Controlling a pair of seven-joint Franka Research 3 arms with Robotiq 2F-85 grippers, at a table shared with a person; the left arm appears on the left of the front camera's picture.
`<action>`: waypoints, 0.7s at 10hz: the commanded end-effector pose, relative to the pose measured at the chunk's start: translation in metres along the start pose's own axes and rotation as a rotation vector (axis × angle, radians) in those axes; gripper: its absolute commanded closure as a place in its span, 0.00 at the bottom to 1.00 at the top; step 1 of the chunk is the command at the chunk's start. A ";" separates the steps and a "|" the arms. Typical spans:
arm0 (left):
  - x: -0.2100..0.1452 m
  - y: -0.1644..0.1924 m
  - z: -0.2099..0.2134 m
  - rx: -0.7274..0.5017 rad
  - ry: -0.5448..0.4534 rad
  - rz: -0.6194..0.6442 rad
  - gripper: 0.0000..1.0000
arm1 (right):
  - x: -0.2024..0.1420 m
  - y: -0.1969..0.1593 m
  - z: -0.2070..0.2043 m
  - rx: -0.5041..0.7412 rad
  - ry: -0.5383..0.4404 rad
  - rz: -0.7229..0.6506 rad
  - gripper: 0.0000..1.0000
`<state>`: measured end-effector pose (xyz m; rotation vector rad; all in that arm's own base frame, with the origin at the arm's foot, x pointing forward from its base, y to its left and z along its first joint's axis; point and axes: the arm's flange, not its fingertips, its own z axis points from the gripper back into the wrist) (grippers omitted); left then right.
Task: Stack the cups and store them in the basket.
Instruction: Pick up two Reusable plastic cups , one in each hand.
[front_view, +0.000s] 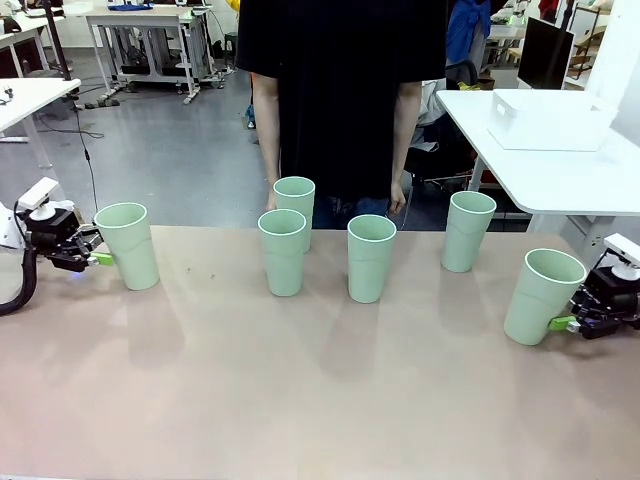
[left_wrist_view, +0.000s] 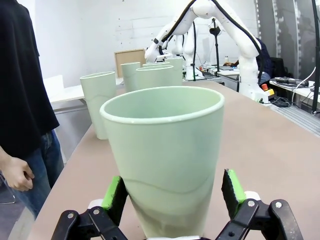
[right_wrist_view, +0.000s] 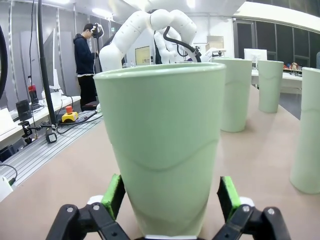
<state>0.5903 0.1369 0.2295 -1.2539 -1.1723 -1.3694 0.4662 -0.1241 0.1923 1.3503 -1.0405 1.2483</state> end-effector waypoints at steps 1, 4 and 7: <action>-0.002 -0.007 -0.014 0.037 -0.011 -0.030 0.00 | -0.003 0.000 -0.010 -0.025 -0.026 0.009 0.00; -0.005 -0.009 -0.022 0.040 -0.015 -0.032 0.00 | -0.004 0.001 -0.018 -0.036 -0.032 0.006 0.00; -0.006 -0.010 -0.027 0.053 -0.034 -0.035 0.00 | 0.000 0.002 -0.022 -0.048 -0.043 -0.001 0.00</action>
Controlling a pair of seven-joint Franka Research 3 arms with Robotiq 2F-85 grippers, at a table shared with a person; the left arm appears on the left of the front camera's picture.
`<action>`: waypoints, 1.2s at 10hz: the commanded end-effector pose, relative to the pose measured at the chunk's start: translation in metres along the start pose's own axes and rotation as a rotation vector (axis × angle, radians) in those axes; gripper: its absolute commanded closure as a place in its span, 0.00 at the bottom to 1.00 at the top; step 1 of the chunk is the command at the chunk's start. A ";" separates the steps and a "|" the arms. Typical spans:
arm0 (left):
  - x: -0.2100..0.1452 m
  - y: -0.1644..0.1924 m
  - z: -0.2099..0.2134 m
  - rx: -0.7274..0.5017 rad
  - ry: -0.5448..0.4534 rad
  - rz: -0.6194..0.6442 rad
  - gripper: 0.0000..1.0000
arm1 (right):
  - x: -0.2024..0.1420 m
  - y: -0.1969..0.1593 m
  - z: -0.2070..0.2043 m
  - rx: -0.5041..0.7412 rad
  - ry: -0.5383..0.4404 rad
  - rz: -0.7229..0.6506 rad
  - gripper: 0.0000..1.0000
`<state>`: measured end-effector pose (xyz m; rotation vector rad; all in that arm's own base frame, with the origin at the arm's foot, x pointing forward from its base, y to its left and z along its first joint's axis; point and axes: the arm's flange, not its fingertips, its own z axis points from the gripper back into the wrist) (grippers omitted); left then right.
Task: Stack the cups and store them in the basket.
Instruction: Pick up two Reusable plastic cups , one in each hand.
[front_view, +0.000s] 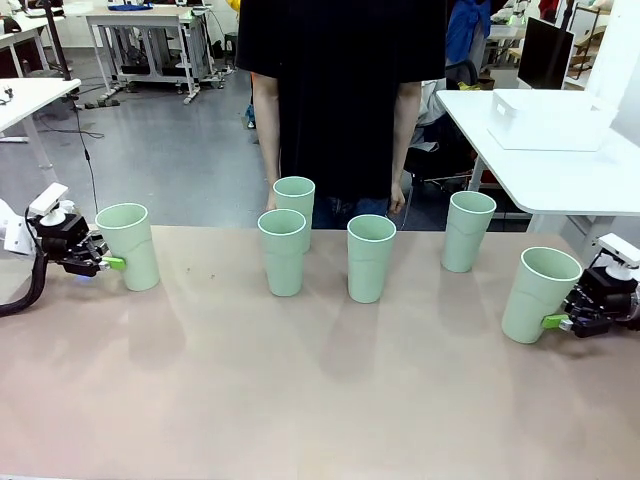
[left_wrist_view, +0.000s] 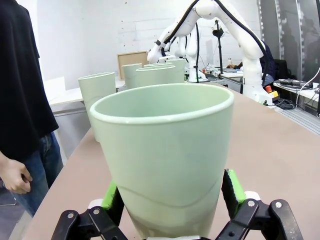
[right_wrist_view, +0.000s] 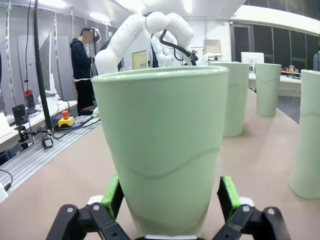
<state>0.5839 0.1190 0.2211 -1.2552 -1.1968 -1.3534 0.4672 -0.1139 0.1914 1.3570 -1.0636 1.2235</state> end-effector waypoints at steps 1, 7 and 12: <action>0.002 -0.006 -0.010 0.041 -0.021 -0.033 0.00 | 0.001 0.005 -0.013 -0.040 -0.020 0.001 0.00; 0.002 -0.008 -0.028 0.046 -0.022 -0.038 0.00 | 0.011 0.009 -0.022 -0.052 -0.020 0.001 0.00; 0.001 -0.009 -0.031 0.050 -0.025 -0.031 0.00 | 0.015 0.010 -0.025 -0.055 -0.030 -0.003 0.00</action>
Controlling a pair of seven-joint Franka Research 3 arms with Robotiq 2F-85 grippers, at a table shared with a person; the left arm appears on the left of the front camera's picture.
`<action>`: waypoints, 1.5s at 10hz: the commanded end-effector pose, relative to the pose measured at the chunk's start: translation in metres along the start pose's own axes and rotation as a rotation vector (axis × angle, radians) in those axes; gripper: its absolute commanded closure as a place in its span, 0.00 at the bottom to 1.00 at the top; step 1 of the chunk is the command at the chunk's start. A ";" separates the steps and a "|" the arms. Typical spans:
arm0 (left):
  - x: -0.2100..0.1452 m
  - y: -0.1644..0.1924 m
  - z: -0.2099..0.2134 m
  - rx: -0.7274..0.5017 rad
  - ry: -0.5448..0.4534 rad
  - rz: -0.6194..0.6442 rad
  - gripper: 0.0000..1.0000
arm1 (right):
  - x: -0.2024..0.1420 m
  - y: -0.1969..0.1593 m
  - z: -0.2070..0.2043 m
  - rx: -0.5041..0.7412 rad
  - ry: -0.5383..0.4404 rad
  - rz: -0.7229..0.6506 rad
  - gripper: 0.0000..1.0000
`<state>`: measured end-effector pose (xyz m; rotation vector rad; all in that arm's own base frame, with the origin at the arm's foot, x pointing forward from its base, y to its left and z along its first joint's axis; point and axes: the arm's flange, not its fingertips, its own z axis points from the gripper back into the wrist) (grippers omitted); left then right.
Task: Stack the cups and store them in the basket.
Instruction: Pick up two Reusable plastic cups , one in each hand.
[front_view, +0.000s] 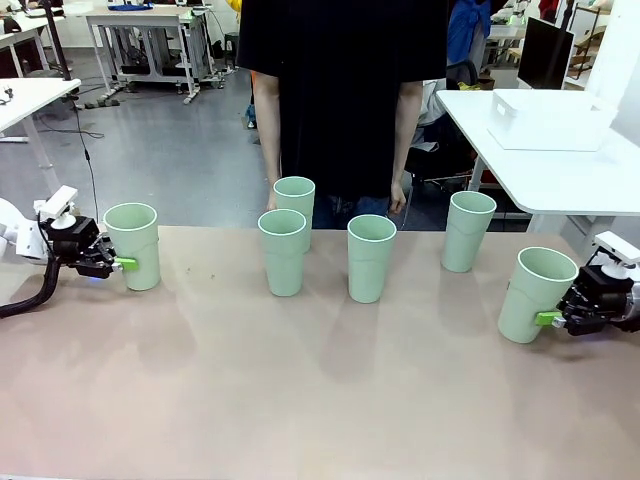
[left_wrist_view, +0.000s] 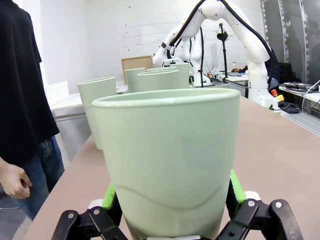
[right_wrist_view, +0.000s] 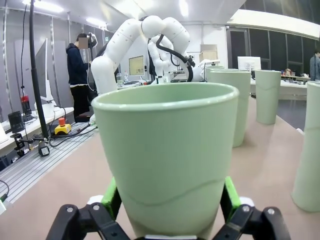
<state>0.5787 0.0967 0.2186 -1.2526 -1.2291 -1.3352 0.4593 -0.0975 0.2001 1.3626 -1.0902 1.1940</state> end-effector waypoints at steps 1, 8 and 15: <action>0.002 -0.007 -0.008 0.029 -0.008 -0.019 0.00 | 0.010 0.004 -0.008 -0.036 -0.004 0.002 0.00; 0.004 -0.010 -0.005 0.012 -0.027 -0.026 0.19 | 0.017 0.007 -0.006 0.000 -0.004 0.009 0.20; 0.003 -0.004 -0.001 -0.014 -0.032 -0.007 0.60 | 0.013 0.003 -0.001 -0.001 -0.015 0.013 0.49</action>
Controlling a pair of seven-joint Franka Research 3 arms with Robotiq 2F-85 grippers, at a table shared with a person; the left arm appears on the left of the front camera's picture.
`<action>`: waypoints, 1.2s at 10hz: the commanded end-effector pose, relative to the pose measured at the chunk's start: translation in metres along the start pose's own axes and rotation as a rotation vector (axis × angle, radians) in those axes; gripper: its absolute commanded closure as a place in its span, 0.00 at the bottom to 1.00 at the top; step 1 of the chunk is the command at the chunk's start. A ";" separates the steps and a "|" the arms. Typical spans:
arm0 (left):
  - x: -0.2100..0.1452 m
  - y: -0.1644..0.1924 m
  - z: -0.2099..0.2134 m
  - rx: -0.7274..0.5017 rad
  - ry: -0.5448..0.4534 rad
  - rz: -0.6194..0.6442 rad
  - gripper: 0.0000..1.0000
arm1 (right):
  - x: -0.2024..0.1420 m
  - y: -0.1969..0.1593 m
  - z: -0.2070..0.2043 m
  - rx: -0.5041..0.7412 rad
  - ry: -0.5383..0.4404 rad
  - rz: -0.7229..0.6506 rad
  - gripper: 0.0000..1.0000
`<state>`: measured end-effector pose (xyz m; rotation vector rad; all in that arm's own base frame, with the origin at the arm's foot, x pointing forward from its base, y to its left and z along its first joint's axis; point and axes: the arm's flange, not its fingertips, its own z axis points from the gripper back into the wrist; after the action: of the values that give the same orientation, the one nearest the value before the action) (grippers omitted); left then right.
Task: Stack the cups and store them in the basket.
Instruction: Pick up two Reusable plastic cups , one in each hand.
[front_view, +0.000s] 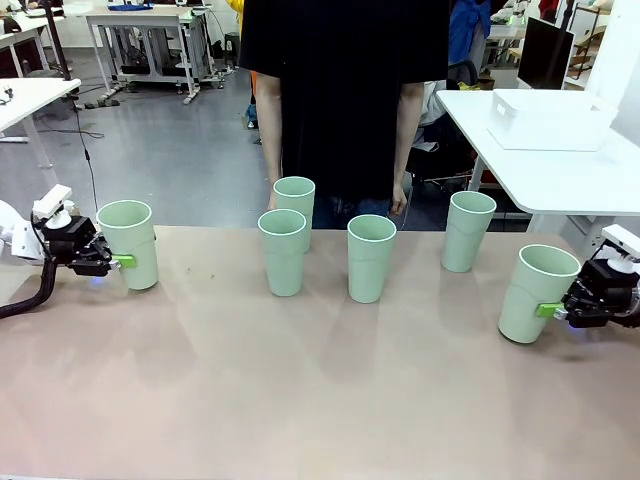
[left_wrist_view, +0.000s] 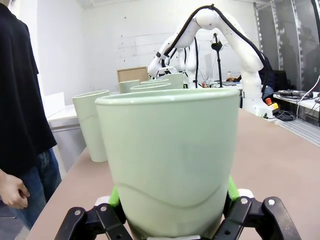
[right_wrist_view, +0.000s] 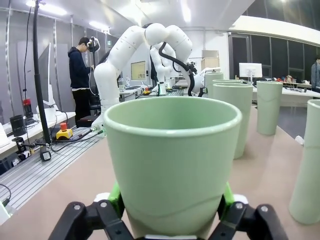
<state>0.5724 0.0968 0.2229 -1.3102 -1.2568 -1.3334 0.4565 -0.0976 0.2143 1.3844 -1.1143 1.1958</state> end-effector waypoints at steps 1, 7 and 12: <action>-0.002 0.002 0.000 0.011 0.021 -0.001 0.60 | -0.001 -0.001 0.000 -0.011 0.011 0.000 0.49; 0.075 -0.022 -0.036 0.104 -0.019 -0.082 0.15 | 0.089 0.034 -0.069 -0.076 -0.067 0.083 0.14; 0.097 -0.052 -0.126 0.146 -0.063 -0.098 0.15 | 0.122 0.026 -0.148 -0.176 -0.005 0.079 0.14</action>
<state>0.5085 -0.0059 0.3205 -1.2491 -1.3966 -1.2755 0.4273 0.0300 0.3401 1.2634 -1.2634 1.1569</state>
